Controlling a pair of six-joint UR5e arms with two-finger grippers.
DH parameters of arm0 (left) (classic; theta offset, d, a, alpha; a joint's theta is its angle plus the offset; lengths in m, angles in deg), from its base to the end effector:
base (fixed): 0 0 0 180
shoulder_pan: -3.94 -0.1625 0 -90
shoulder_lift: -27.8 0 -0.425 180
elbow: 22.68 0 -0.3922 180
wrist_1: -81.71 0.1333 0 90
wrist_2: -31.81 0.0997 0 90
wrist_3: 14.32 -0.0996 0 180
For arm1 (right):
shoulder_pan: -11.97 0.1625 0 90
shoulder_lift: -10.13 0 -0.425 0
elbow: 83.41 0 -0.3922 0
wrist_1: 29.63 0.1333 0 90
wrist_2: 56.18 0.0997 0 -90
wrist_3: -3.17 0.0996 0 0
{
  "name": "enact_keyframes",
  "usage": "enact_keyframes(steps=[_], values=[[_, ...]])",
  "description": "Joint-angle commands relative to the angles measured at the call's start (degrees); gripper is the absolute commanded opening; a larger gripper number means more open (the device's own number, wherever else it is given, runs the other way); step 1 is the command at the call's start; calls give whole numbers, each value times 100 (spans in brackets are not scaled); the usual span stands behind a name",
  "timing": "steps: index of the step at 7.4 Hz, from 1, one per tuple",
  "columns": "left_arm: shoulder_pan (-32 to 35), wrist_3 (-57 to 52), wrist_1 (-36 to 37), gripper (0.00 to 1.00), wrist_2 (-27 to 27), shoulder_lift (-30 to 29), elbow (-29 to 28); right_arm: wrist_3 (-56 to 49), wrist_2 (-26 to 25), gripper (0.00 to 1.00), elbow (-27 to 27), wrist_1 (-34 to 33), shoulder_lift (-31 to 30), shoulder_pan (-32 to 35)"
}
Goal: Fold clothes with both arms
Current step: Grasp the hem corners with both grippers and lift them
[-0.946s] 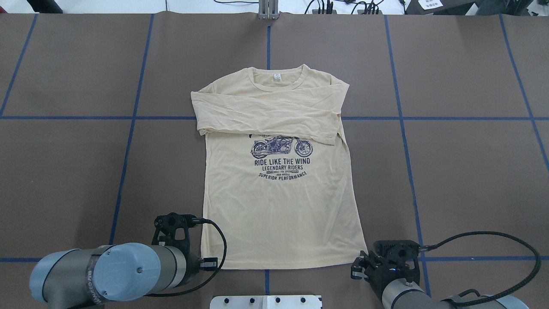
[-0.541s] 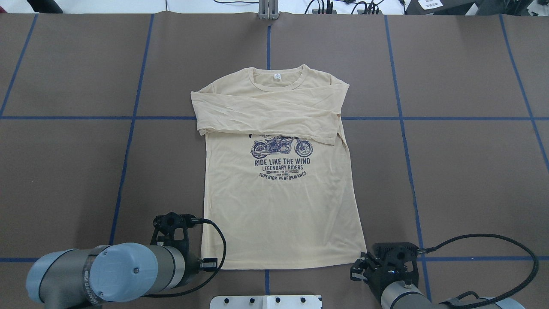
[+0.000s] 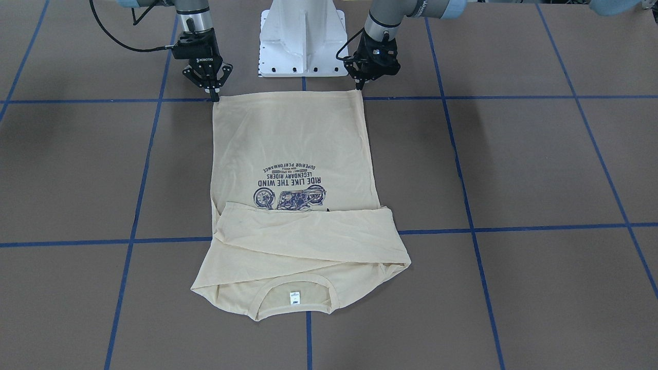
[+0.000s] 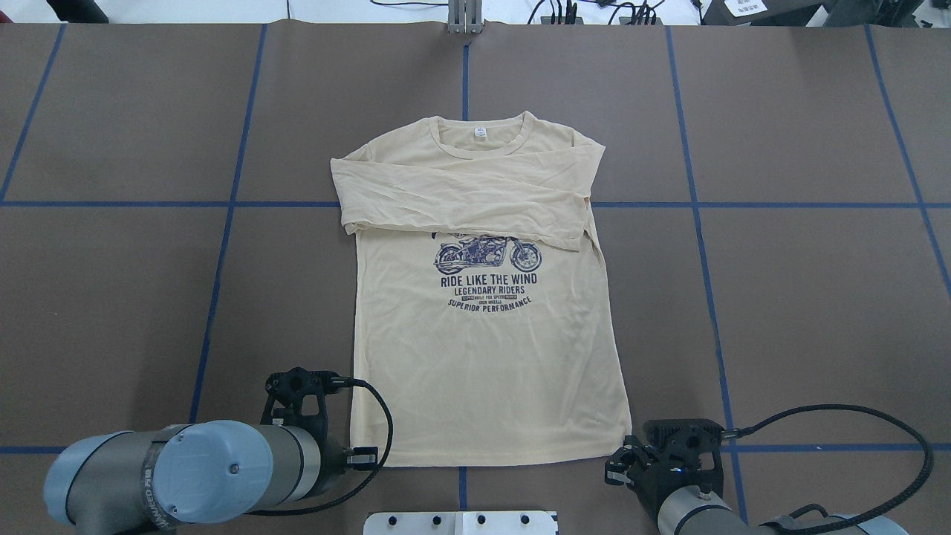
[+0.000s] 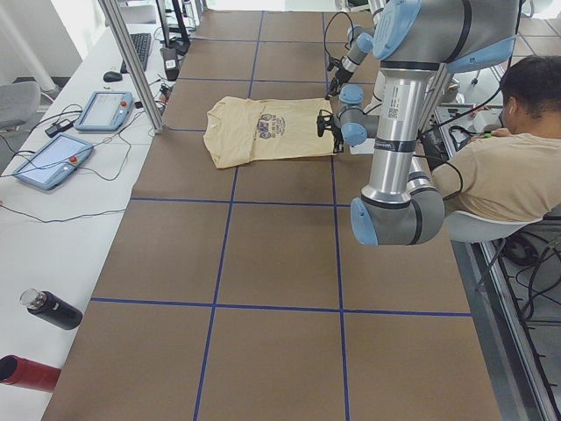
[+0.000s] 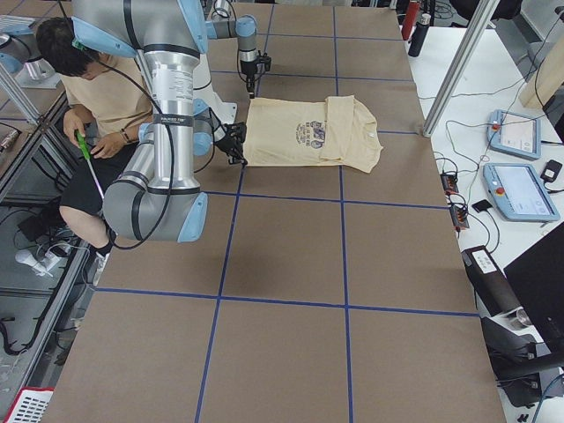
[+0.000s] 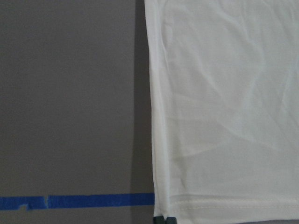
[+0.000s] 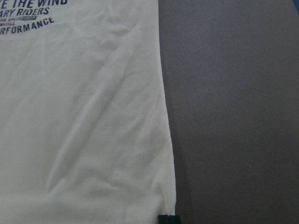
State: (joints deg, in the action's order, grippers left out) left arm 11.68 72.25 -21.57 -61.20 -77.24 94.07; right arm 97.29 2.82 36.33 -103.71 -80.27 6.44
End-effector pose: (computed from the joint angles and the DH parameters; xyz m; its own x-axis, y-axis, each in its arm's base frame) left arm 0.5192 -0.1998 0.2868 0.5718 -0.0174 -0.8202 0.0577 0.9982 0.0190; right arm -0.4853 -0.1385 0.3846 0.6786 -0.0038 0.7345 -0.3311 0.8910 0.3106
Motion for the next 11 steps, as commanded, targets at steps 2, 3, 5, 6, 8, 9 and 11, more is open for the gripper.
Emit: enact_keyframes(steps=[2, 3, 5, 6, 8, 9, 11], values=[[17, -35, 70, 0, -15, 28, 415, -25, 67, 0, 836, -36, -82, 70], [87, -70, 105, 0, -207, 89, 879, -33, 328, 0, 1501, -568, -65, 157], [315, -79, 812, 0, -848, 221, 2090, -33, 1399, 0, 2892, -1895, -56, 220], [273, -79, 1592, 0, -1129, 195, 2836, -33, 1751, 0, 3306, -2135, -65, 80], [106, -70, 2179, 0, -1184, 151, 3301, -33, 1790, 0, 3732, -2620, -30, -62], [140, -79, 2180, 0, -1141, 73, 2866, -68, 1773, 0, 3627, -2638, -21, 104], [411, -96, 2154, 0, -765, -278, 1926, -104, 1772, 0, 2465, -2638, 965, 786]])
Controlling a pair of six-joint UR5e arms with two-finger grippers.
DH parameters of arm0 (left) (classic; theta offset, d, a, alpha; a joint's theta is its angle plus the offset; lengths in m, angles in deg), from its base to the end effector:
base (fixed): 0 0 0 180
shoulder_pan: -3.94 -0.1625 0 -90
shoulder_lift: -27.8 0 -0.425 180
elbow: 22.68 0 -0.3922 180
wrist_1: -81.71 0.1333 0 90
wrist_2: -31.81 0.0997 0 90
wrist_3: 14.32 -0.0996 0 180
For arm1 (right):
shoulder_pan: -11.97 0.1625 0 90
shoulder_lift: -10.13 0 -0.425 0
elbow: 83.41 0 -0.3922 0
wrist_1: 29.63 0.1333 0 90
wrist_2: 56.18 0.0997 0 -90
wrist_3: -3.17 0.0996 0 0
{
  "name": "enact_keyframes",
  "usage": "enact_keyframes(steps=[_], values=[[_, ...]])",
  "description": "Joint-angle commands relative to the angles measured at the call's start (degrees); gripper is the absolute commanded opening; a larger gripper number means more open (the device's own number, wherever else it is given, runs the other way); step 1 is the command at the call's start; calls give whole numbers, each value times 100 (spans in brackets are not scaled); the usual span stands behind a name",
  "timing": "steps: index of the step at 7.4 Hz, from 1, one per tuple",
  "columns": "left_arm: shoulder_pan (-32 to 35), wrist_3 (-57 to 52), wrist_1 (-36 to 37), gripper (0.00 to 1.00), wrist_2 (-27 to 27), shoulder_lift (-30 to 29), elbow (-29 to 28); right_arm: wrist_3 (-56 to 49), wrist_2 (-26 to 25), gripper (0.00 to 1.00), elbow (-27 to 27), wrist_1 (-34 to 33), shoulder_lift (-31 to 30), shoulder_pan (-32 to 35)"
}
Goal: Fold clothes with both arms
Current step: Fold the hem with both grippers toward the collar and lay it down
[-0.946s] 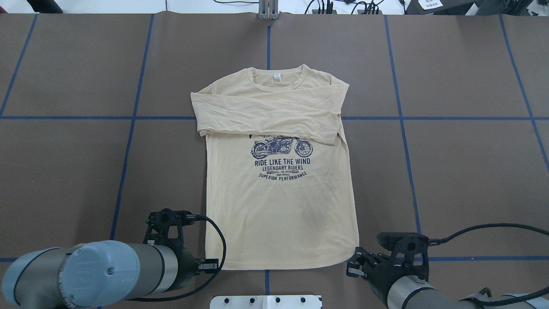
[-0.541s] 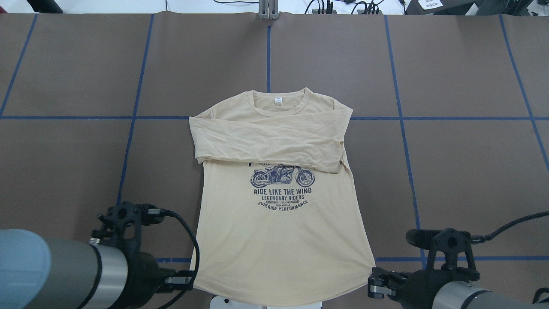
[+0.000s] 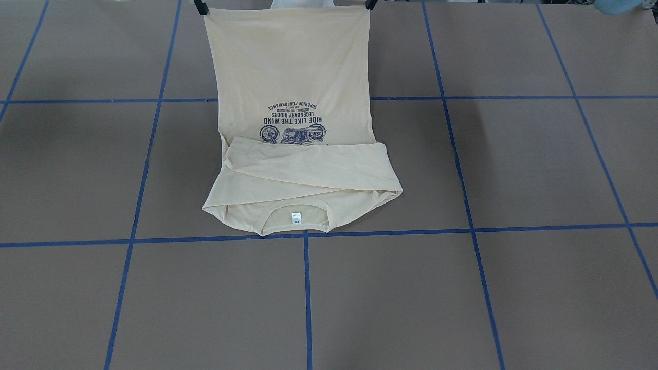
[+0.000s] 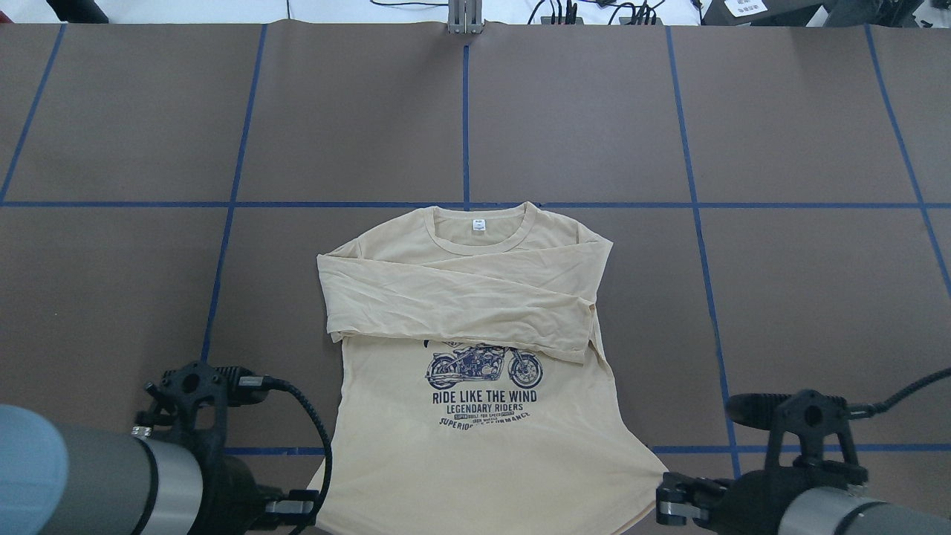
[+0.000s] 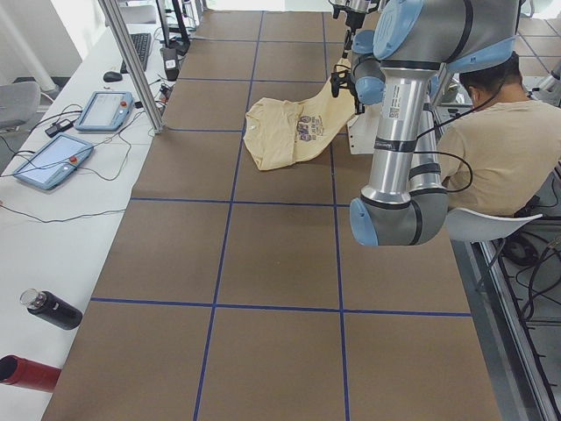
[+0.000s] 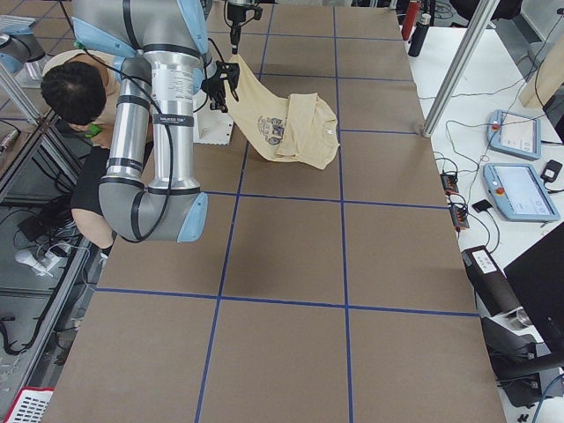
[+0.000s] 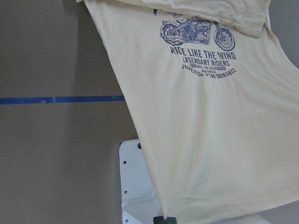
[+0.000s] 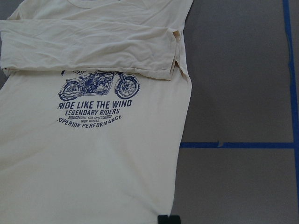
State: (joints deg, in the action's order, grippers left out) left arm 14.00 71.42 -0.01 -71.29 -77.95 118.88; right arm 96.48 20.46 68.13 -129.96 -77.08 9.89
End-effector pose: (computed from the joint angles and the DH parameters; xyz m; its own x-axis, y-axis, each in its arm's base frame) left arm 0.3756 -0.1791 0.1741 0.5037 -0.0159 -0.8637 -0.0588 0.9969 -0.0526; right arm -0.3330 -0.1443 0.2098 0.5777 0.0352 0.8155 -0.1852 0.9787 0.0889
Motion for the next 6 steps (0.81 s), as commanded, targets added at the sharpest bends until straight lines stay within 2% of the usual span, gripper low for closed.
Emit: enact_keyframes(steps=[1, 2, 4, 6], values=[[520, -223, -2, 0, 386, -435, -1021, -154, 52, 0, -1497, 5, 1244, 950], [976, -521, -20, 0, 405, -455, -1156, -625, 35, 0, -1940, 48, 1615, 1451], [1628, -848, -29, 0, 388, -690, -1140, -779, 445, 0, -1953, 92, 1768, 2261], [1867, -858, -29, 0, 396, -859, -1227, -1103, 790, 0, -2127, 101, 2093, 2763]])
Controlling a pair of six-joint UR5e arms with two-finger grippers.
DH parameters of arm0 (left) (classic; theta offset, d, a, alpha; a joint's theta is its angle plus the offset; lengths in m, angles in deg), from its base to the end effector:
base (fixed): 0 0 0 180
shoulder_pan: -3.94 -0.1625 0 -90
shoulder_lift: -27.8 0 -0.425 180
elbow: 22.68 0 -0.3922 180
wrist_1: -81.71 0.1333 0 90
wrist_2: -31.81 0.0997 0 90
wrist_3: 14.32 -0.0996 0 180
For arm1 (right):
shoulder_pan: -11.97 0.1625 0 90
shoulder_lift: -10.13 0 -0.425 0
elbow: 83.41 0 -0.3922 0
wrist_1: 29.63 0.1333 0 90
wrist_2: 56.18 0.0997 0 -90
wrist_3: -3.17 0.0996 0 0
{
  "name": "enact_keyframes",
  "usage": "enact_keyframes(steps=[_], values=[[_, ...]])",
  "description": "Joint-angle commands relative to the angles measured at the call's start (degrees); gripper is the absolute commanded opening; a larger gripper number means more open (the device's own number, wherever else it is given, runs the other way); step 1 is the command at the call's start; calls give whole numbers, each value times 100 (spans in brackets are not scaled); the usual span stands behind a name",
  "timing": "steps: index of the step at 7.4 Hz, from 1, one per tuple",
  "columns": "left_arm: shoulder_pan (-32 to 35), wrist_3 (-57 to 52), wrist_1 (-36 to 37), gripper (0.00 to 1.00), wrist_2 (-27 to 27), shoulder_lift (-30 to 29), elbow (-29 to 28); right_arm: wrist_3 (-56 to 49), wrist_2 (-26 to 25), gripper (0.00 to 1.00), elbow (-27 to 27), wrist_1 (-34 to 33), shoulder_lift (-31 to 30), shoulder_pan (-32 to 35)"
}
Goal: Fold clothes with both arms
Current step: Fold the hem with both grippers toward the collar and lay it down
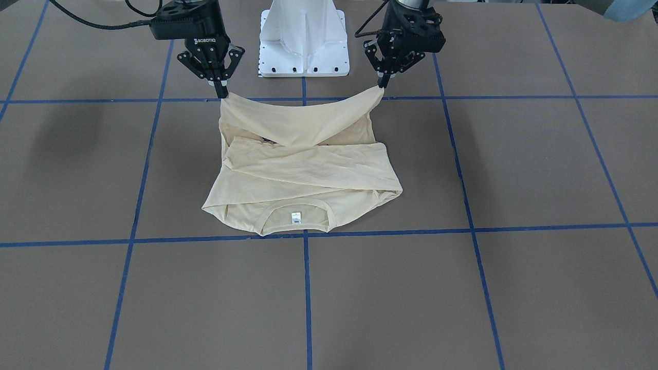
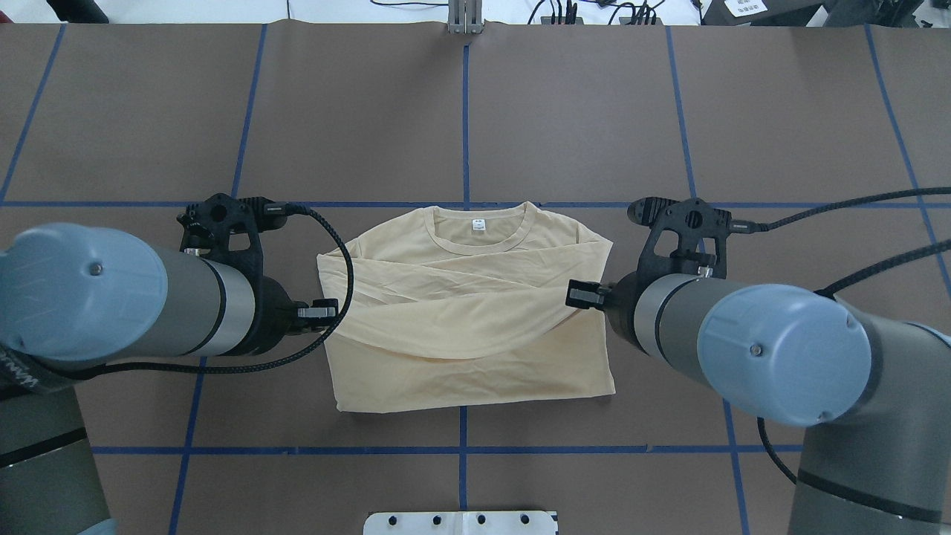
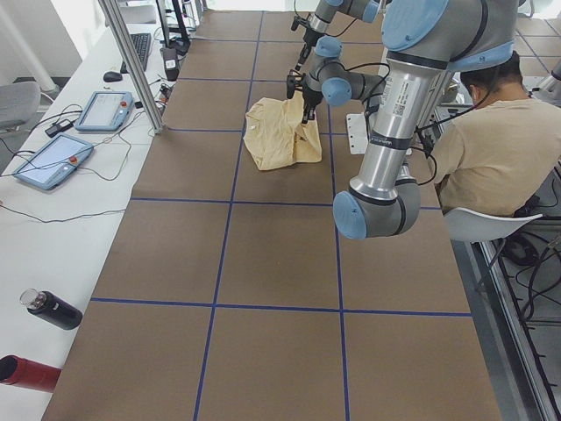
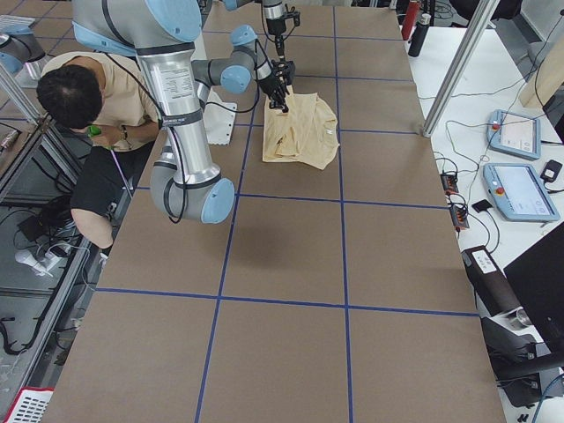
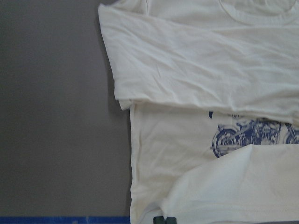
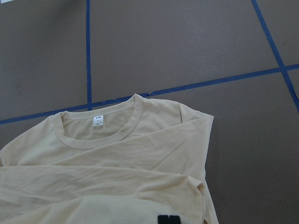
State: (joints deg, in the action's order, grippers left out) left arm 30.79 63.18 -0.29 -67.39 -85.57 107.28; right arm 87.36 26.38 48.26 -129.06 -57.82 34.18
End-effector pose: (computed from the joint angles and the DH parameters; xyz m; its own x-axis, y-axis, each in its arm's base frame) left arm 0.3772 -0.3225 0.1761 0.5666 -0.0474 -0.8226 0.2109 0.9734 0.0892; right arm -0.3813 -0.3136 0.1814 0.5854 0.1306 0.8002 -0.4150 0.8961 0.1574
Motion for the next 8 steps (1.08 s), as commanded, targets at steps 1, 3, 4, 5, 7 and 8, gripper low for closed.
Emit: enact_keyframes(steps=[1, 3, 4, 5, 7, 8], values=[[302, -59, -79, 0, 15, -114, -337, -262, 199, 0, -594, 124, 377, 467], [540, -155, -910, 0, 224, -219, -1389, -428, 199, 0, -1796, 1043, 572, 757], [550, -226, -1393, 0, 470, -350, -2047, -552, 199, 0, -2316, 1405, 572, 898], [593, -252, -1755, 0, 489, -447, -2610, -701, 199, 0, -2704, 1513, 572, 986], [690, -279, -2248, 0, 647, -536, -3281, -798, 199, 0, -3224, 1698, 572, 1049], [690, -279, -2329, 0, 726, -536, -3362, -799, 191, 0, -3261, 1794, 572, 1066]])
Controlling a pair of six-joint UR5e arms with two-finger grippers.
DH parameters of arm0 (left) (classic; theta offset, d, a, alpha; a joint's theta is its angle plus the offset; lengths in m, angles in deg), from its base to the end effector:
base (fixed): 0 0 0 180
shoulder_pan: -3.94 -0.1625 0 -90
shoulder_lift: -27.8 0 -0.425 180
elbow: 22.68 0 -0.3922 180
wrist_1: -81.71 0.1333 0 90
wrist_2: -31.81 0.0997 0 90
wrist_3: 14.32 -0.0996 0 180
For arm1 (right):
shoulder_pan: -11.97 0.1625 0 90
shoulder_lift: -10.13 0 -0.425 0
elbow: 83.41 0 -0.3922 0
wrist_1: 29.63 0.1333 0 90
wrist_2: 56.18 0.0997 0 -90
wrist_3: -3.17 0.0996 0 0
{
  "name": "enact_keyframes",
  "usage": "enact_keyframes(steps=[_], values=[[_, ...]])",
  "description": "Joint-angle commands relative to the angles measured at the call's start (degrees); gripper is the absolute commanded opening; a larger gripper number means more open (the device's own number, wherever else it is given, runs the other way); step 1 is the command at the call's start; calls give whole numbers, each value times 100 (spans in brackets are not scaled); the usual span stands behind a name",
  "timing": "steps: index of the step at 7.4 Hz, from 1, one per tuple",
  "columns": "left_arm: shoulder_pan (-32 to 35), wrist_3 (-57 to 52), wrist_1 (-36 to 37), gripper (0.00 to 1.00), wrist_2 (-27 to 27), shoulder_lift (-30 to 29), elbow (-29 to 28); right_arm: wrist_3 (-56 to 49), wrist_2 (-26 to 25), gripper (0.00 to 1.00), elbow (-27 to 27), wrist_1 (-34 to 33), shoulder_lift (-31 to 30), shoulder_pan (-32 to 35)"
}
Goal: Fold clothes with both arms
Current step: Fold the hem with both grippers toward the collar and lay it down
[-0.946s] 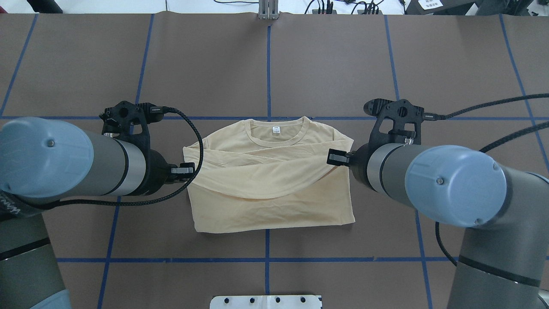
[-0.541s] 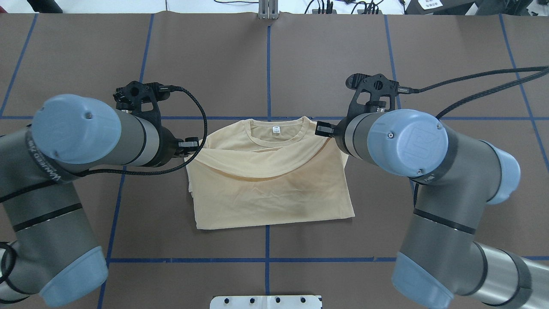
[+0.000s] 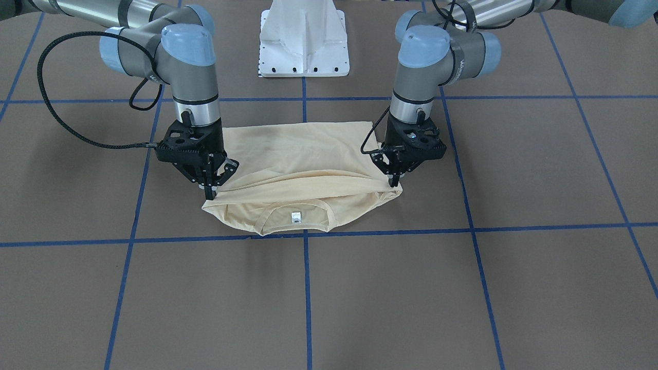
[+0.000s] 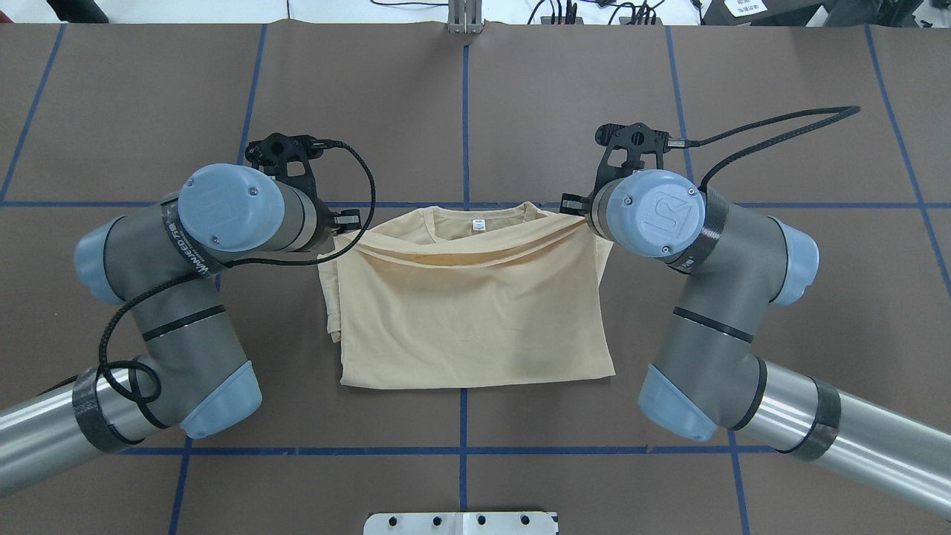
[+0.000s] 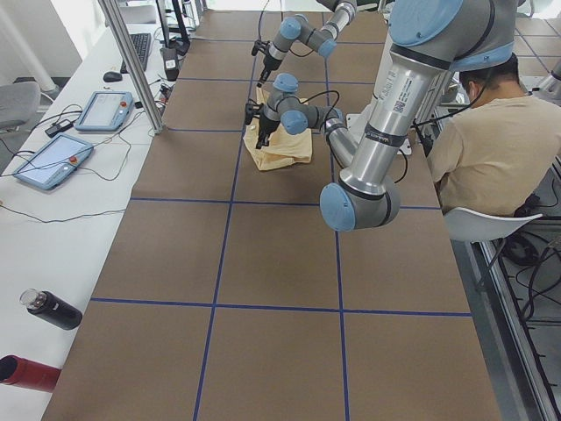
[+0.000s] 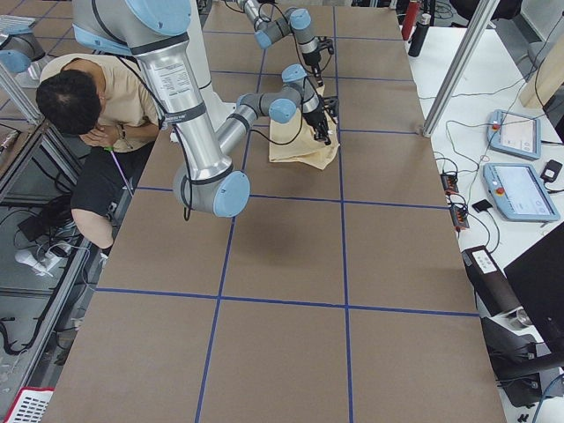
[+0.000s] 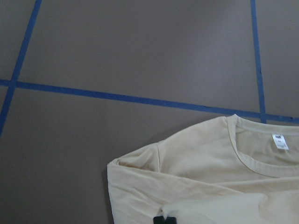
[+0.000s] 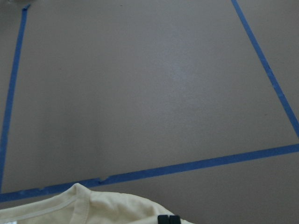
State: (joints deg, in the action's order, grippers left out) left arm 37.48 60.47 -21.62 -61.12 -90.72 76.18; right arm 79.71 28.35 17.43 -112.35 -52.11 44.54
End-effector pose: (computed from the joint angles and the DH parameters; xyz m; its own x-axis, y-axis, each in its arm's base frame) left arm 0.4749 -0.4686 0.2836 0.6454 -0.1135 -0.7553 0.3622 0.9161 0.1718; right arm -0.4667 -0.4676 0.2913 0.7087 0.1778 0.6827 -0.4407 0.8673 0.2316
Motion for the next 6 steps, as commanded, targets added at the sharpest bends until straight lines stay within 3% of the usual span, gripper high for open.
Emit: enact_keyframes(steps=[1, 3, 4, 5, 6], values=[[38, -182, -188, 0, 90, -22, -245, -43, -7, 0, -196, 132, 1, 56], [135, -465, -197, 0, 90, -22, -236, -78, -7, 0, -223, 132, 18, 65], [135, -482, -214, 37, 82, -22, -236, -78, -7, 4, -336, 132, 132, 74], [135, -587, -258, 99, 55, 4, -202, -191, -7, 99, -494, 124, 220, 74], [161, -875, -302, 100, 20, 48, -36, -488, 28, 100, -495, 132, 299, 135]])
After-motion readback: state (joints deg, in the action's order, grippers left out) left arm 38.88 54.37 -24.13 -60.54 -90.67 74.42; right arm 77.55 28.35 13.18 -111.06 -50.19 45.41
